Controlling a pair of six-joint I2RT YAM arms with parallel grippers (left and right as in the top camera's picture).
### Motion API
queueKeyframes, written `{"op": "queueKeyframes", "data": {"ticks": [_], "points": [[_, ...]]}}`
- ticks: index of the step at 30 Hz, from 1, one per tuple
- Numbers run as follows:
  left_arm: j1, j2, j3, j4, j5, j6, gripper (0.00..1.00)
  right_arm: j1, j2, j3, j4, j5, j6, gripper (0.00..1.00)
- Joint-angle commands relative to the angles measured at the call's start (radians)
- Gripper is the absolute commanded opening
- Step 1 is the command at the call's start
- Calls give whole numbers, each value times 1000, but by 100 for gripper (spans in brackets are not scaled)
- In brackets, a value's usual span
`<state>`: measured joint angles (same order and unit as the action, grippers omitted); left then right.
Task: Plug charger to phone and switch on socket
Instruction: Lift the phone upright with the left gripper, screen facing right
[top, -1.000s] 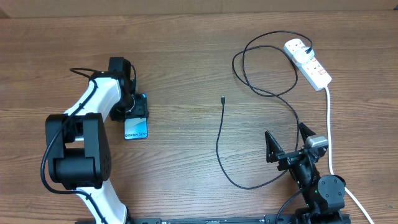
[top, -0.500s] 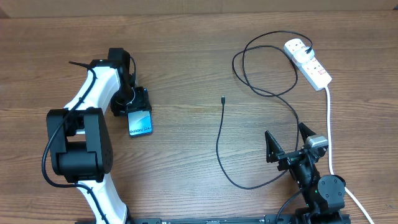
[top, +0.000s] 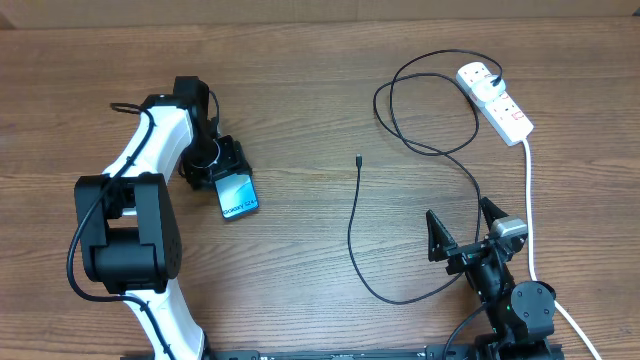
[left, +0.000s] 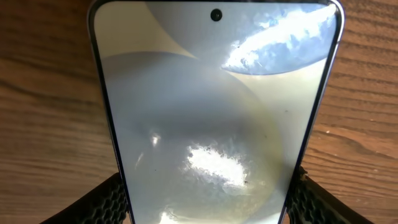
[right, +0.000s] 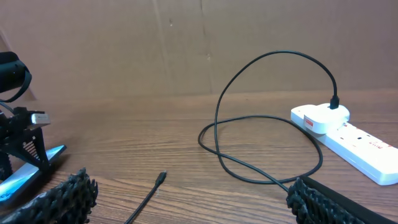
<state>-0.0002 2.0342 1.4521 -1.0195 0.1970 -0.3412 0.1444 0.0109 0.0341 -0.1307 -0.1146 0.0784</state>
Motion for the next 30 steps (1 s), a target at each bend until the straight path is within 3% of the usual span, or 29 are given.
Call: {"op": "queueKeyframes", "data": {"ticks": [1, 11, 12, 14, 15, 16, 23, 26, 30], "points": [[0, 6, 32, -10, 49, -33, 53, -5, -8, -2, 5, 9, 2, 100], [0, 5, 158, -71, 19, -29, 43, -5, -8, -2, 22, 10, -2, 100], [0, 5, 190, -90, 8, -29, 34, -5, -8, -2, 32, 10, -2, 100], [0, 5, 225, -110, 6, -29, 25, -5, -8, -2, 41, 10, -2, 100], [0, 5, 254, -130, 6, -29, 11, -5, -8, -2, 50, 10, -2, 100], [0, 5, 271, -143, 6, -29, 4, -5, -8, -2, 51, 10, -2, 100], [0, 5, 321, -223, 47, -75, 4, -5, -8, -2, 51, 10, -2, 100], [0, 5, 321, -280, 109, -155, 4, -5, -8, -2, 52, 7, 0, 100], [0, 5, 320, -335, 247, -161, 4, -5, -8, -2, 52, -47, 3, 100]]}}
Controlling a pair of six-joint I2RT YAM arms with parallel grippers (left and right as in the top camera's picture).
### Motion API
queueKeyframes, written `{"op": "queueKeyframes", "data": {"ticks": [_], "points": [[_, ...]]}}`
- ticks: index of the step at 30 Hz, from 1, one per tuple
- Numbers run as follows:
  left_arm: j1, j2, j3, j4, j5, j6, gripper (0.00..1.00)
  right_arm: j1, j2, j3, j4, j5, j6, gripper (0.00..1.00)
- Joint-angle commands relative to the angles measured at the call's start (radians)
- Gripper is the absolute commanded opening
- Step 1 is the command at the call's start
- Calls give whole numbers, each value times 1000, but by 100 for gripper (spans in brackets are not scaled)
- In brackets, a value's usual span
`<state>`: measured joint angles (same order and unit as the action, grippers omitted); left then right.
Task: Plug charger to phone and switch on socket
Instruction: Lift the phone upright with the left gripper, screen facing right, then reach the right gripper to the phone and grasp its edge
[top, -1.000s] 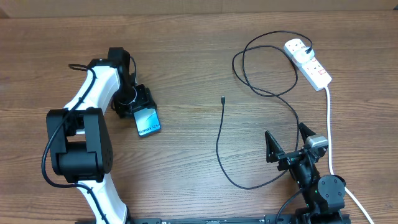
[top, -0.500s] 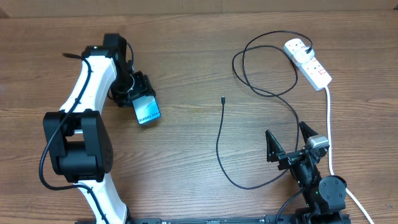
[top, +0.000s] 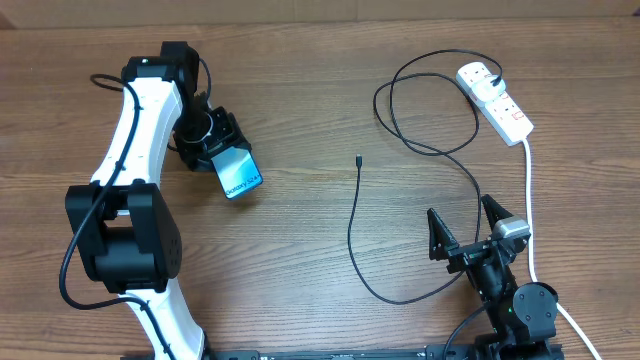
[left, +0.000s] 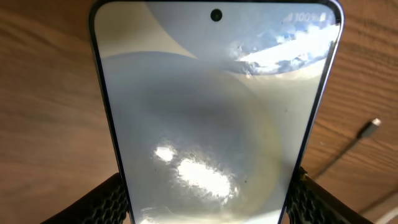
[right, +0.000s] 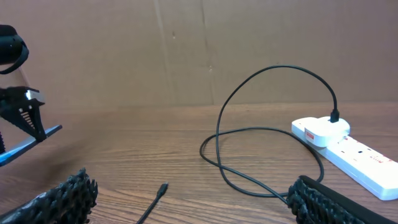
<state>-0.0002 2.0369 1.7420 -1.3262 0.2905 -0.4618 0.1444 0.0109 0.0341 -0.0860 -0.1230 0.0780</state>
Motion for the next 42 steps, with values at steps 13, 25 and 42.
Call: {"op": "queueKeyframes", "data": {"ticks": [13, 25, 42], "points": [[0, 3, 31, -179, 581, -36, 4, -5, 78, 68, -120, -119, 166, 100], [0, 3, 31, -194, 834, -88, 4, -5, 728, 536, -383, -173, 158, 100], [8, 3, 31, -179, 904, -302, 4, -4, 1116, 624, -324, -462, 241, 100]]}}
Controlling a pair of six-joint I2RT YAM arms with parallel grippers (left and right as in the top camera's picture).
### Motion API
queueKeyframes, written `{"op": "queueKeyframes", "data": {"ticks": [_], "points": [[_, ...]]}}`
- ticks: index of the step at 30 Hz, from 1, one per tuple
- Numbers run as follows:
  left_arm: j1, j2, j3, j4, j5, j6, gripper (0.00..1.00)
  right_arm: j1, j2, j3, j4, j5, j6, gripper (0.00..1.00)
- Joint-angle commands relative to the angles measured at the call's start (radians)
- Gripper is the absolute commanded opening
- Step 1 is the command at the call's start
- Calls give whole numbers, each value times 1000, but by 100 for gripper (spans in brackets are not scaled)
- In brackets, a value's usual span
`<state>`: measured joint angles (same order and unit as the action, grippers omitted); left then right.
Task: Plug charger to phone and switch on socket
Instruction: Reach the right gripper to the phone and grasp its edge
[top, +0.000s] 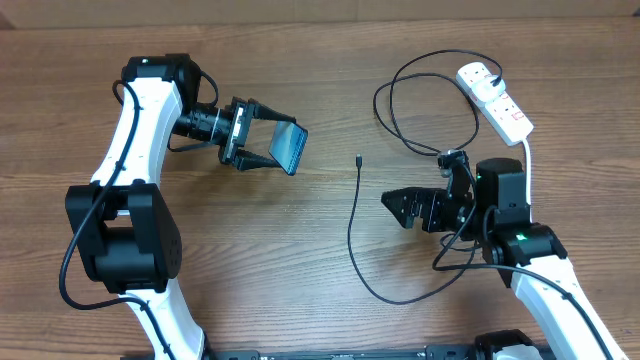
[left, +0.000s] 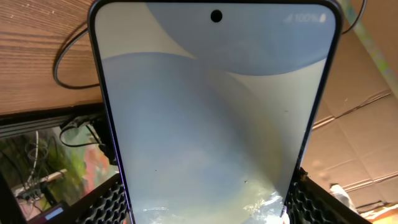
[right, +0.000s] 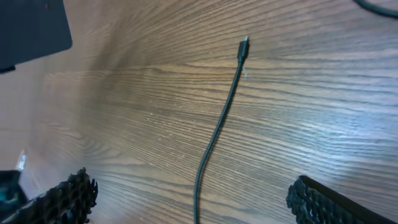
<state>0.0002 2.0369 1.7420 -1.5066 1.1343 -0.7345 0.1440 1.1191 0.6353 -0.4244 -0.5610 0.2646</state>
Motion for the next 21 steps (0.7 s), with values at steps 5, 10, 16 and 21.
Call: {"op": "queueKeyframes", "data": {"ticks": [5, 10, 16, 21], "points": [[13, 3, 31, 2, 22, -35, 4, 16, 101, 77, 0, -21, 81, 100], [11, 3, 30, 5, -249, -124, 4, 64, 249, 168, -32, 2, 100, 100], [3, 3, 30, 35, -417, -175, 4, 109, 312, 186, 28, -2, 194, 100], [-14, 3, 30, 46, -551, -265, 4, 183, 314, 186, 171, -74, 292, 98]]}}
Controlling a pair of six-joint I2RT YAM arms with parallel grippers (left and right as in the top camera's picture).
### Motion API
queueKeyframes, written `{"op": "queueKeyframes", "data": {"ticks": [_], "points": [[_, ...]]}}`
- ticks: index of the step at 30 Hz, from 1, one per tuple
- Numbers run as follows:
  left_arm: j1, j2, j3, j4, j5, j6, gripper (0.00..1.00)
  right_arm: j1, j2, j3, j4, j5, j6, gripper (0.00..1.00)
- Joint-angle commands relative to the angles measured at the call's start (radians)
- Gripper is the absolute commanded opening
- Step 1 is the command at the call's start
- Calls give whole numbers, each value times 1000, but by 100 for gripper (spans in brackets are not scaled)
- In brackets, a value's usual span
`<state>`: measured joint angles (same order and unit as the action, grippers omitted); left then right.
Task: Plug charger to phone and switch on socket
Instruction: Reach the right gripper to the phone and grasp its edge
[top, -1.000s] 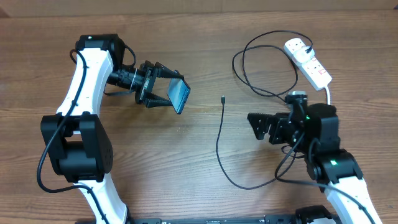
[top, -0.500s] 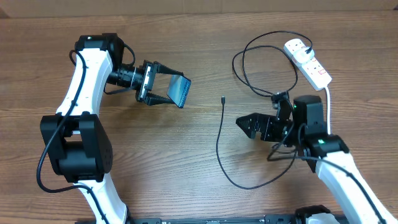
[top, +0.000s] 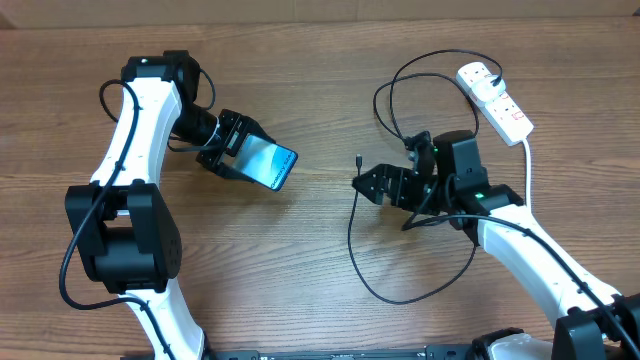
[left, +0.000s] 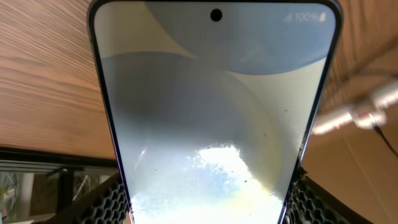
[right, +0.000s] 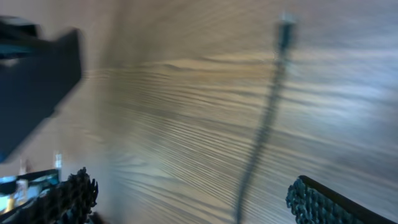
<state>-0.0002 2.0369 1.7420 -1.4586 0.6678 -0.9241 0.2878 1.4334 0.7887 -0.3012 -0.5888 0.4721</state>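
Observation:
My left gripper (top: 238, 152) is shut on the phone (top: 270, 163), holding it off the table left of centre with its lit screen up. The phone (left: 214, 112) fills the left wrist view between both fingers (left: 112, 202). The black charger cable (top: 352, 225) lies on the wood, and its free plug end (top: 358, 160) points toward the back. My right gripper (top: 372, 188) hangs open just right of that plug end. In the blurred right wrist view the plug end (right: 285, 28) lies ahead of the open gripper (right: 189, 186), and the phone (right: 37, 81) shows dark at the left.
A white power strip (top: 497, 100) lies at the back right with the charger's adapter (top: 478, 75) plugged into it. Loops of the cable (top: 430, 100) sprawl between the strip and my right arm. The strip's white lead (top: 530, 200) runs toward the front edge.
My right gripper has moved left and now sits beside the cable's free plug end. The left gripper has turned the phone from edge-on to screen up, slightly lower.
At first my left gripper was shut on the phone down at the table's left while the right arm sat folded at the front right. Then the phone was raised. Later it was held further right and the right arm was out over the table; now that gripper is by the plug.

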Motion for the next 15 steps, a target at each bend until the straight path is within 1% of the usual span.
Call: {"op": "queueKeyframes", "data": {"ticks": [1, 2, 3, 4, 6, 10, 13, 15], "points": [[-16, 3, 30, -2, -84, -81, 4, 57, 0, 33, 78, -47, 110, 98], [-19, 3, 30, -2, -84, -87, 4, 72, 0, 33, 105, -53, 128, 97], [-27, 3, 30, -1, -84, -95, 4, 105, 0, 33, 156, -54, 166, 95], [-35, 3, 30, 1, -83, -103, 4, 140, 0, 33, 206, -46, 209, 89], [-42, 3, 30, 1, -79, -110, 4, 174, 1, 33, 256, -15, 267, 86], [-58, 3, 30, 1, -64, -113, 4, 249, 21, 33, 362, 51, 349, 81], [-72, 3, 30, 0, -61, -112, 4, 312, 74, 33, 414, 128, 394, 81], [-91, 3, 30, 0, -57, -113, 4, 345, 118, 33, 502, 133, 405, 76]]}}
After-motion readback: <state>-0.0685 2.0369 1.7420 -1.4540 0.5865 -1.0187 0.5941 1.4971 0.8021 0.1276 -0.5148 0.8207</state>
